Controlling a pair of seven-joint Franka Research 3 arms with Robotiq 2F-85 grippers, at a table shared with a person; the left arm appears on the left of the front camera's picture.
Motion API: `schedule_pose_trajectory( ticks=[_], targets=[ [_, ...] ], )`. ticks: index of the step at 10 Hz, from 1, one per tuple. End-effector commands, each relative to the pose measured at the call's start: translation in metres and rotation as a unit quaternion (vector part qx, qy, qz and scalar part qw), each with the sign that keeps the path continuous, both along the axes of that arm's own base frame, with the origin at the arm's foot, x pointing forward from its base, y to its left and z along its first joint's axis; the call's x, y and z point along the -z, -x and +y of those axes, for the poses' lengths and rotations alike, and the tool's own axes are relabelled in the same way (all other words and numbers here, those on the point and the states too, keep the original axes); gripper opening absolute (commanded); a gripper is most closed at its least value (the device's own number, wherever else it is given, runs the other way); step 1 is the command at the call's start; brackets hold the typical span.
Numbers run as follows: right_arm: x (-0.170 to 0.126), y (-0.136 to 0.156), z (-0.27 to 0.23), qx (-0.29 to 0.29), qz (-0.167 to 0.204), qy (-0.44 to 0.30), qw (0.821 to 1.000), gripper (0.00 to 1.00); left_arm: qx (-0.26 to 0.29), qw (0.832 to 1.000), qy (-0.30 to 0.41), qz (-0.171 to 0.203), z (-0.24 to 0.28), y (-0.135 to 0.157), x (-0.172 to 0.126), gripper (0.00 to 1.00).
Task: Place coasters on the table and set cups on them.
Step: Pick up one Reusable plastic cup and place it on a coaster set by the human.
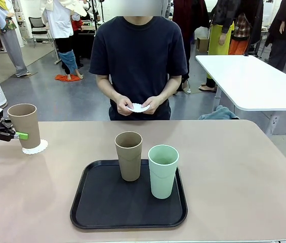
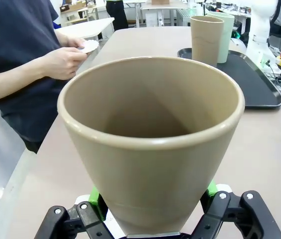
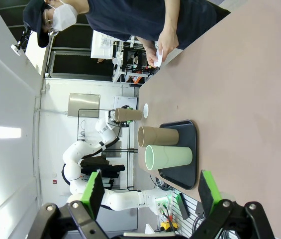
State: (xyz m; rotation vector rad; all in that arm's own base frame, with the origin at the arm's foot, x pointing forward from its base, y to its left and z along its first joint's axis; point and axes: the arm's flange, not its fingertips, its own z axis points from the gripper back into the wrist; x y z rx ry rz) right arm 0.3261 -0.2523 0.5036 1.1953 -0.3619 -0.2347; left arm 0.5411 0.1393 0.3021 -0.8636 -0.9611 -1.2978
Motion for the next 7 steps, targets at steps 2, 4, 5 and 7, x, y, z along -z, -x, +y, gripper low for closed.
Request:
schedule_pose_trajectory(
  ticks=[2,4,5,7],
  targets=[
    [0.000,-0.001,0.000,-0.003,-0.004,-0.005,1.000,1.00,-0.016,0.999,0.030,-0.017,0.008,-0.019,0.005,0.85],
    [0.000,-0.001,0.000,-0.003,-0.004,-0.005,1.000,1.00,-0.030,0.999,0.041,-0.016,0.016,-0.029,0.007,0.85],
    [0.000,-0.001,0.000,-0.003,-0.004,-0.005,1.000,1.00,-0.033,0.998,0.042,-0.012,0.018,-0.031,0.009,0.85],
    [0.000,-0.001,0.000,-0.003,-0.004,-0.005,1.000,1.00,-0.033,0.999,0.043,-0.002,0.022,-0.032,0.015,0.85]
  ],
)
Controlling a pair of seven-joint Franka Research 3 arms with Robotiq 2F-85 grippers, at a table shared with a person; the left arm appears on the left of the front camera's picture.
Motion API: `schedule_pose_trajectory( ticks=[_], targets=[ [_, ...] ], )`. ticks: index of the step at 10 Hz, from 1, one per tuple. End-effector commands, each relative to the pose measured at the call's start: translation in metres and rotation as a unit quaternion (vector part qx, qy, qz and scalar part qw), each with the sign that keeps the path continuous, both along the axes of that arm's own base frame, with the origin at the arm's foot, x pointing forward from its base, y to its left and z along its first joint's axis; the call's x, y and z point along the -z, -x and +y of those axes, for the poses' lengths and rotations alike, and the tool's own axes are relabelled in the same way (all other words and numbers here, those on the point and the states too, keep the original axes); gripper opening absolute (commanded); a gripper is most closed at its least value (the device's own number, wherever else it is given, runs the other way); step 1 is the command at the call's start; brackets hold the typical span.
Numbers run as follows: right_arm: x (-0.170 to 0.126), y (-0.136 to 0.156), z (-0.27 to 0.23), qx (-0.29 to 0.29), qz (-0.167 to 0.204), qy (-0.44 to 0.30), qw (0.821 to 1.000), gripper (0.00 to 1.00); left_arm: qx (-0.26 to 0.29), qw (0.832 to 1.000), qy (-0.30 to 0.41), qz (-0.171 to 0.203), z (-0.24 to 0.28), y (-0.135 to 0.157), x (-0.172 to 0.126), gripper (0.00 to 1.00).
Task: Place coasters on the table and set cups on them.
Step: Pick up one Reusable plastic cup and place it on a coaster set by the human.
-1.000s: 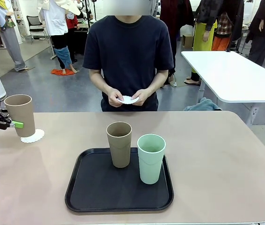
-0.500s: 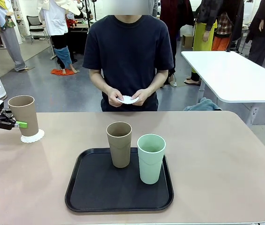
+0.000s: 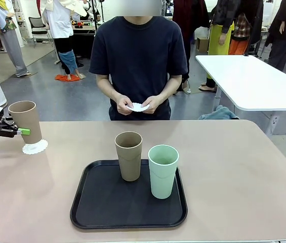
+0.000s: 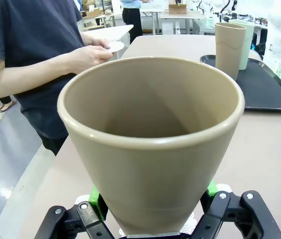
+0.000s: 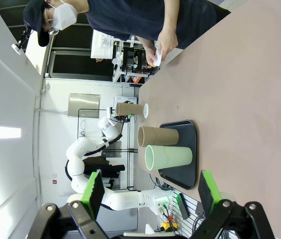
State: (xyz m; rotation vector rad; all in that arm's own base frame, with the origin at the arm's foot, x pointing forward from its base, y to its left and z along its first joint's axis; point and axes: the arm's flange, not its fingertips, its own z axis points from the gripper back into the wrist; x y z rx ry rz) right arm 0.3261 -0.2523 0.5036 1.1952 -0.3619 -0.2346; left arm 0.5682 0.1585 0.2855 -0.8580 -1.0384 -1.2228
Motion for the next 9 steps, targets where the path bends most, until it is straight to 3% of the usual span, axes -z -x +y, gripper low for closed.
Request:
schedule_pose_trajectory(
  ticks=[1,9],
  targets=[
    [0.000,-0.001,0.000,-0.003,-0.004,-0.005,1.000,1.00,0.004,1.000,0.015,0.010,0.004,-0.004,0.002,0.85],
    [0.000,-0.001,0.000,-0.003,-0.004,-0.005,1.000,1.00,0.015,0.999,0.016,0.029,0.002,-0.001,0.023,0.85]
  ],
)
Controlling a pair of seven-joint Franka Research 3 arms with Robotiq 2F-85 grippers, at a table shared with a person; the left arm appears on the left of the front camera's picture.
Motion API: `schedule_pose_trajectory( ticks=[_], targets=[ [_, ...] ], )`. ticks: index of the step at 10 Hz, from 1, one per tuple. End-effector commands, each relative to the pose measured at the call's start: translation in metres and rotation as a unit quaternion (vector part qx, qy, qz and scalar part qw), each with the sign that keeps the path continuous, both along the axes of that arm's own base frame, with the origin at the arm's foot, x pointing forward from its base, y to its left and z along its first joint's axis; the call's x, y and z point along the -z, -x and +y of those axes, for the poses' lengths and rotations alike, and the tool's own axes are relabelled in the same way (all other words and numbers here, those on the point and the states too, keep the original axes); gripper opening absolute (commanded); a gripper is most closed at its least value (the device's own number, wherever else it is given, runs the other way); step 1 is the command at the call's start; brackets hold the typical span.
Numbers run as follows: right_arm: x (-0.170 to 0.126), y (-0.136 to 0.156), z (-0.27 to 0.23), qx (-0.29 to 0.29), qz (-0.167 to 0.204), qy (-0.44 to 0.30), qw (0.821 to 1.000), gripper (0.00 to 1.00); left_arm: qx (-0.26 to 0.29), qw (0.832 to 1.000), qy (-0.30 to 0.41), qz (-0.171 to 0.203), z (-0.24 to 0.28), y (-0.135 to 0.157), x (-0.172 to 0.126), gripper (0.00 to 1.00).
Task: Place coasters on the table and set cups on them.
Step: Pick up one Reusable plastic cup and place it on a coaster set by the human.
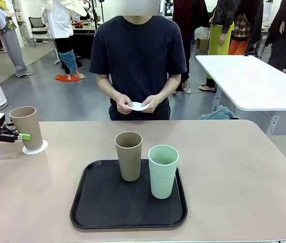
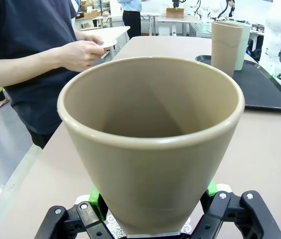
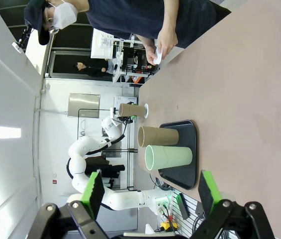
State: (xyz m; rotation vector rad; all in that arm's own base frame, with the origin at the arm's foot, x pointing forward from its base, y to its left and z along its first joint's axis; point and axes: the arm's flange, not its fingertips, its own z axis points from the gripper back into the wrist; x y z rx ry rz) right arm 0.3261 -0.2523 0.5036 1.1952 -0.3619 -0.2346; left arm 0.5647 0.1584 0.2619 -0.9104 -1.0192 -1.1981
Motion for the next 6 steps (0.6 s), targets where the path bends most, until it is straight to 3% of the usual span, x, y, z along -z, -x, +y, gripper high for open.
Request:
schedule_pose_trajectory(
  ticks=[1,5,6],
  targets=[
    [0.0000,-0.0007,-0.0001,-0.003,-0.004,-0.005,1.000,1.00,0.009,1.000,0.003,0.008,0.0022,-0.0053,0.0006,0.85],
    [0.0000,-0.0007,-0.0001,-0.003,-0.004,-0.005,1.000,1.00,0.013,1.000,0.002,0.011,0.0026,-0.0104,0.0072,0.85],
    [0.0000,-0.0007,-0.0001,-0.003,-0.004,-0.005,1.000,1.00,0.015,1.000,0.002,0.014,0.0028,-0.0104,0.0066,1.00]
  ],
)
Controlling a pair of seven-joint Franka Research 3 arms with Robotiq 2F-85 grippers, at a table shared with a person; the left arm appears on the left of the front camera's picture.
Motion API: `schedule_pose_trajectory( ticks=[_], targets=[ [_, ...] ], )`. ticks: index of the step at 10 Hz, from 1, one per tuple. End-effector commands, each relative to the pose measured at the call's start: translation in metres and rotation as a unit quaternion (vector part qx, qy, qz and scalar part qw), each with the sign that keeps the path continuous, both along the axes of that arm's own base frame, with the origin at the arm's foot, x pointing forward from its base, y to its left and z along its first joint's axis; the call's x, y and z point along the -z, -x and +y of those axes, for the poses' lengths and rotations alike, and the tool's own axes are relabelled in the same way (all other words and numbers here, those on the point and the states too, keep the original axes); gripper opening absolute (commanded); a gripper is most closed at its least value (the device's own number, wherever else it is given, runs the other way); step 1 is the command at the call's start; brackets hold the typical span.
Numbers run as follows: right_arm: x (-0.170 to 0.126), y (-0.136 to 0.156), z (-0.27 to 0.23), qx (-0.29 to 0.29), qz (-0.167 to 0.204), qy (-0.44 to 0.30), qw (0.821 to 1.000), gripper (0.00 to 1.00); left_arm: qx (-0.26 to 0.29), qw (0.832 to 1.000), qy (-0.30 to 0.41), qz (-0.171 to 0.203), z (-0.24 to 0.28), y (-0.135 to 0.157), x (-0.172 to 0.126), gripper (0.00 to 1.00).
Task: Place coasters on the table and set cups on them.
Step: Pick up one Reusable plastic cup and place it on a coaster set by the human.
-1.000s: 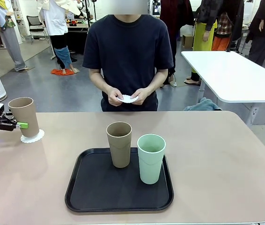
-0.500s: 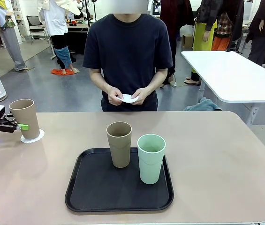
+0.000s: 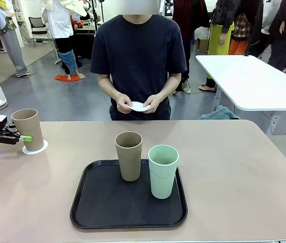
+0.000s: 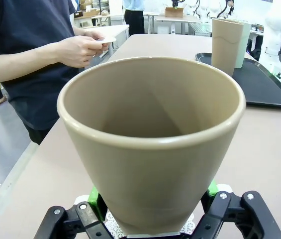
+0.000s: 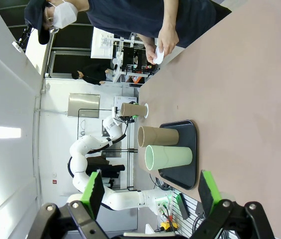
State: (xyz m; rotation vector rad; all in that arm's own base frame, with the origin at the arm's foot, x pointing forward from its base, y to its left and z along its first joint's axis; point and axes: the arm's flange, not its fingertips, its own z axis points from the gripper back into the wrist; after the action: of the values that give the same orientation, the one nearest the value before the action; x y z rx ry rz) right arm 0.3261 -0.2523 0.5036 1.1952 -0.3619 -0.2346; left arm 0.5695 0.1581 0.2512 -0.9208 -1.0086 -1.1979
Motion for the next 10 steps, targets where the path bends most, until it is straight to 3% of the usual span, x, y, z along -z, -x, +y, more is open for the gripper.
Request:
schedule_pose_trajectory(
  ticks=[1,10],
  targets=[
    [0.0000,-0.0007,-0.0001,-0.003,-0.004,-0.005,1.000,1.00,0.013,1.000,0.001,0.009,0.0035,-0.0052,-0.0046,1.00],
    [0.0000,-0.0007,-0.0001,-0.003,-0.004,-0.005,1.000,1.00,0.021,0.998,-0.048,0.024,0.0116,-0.0095,0.0001,1.00]
  ],
)
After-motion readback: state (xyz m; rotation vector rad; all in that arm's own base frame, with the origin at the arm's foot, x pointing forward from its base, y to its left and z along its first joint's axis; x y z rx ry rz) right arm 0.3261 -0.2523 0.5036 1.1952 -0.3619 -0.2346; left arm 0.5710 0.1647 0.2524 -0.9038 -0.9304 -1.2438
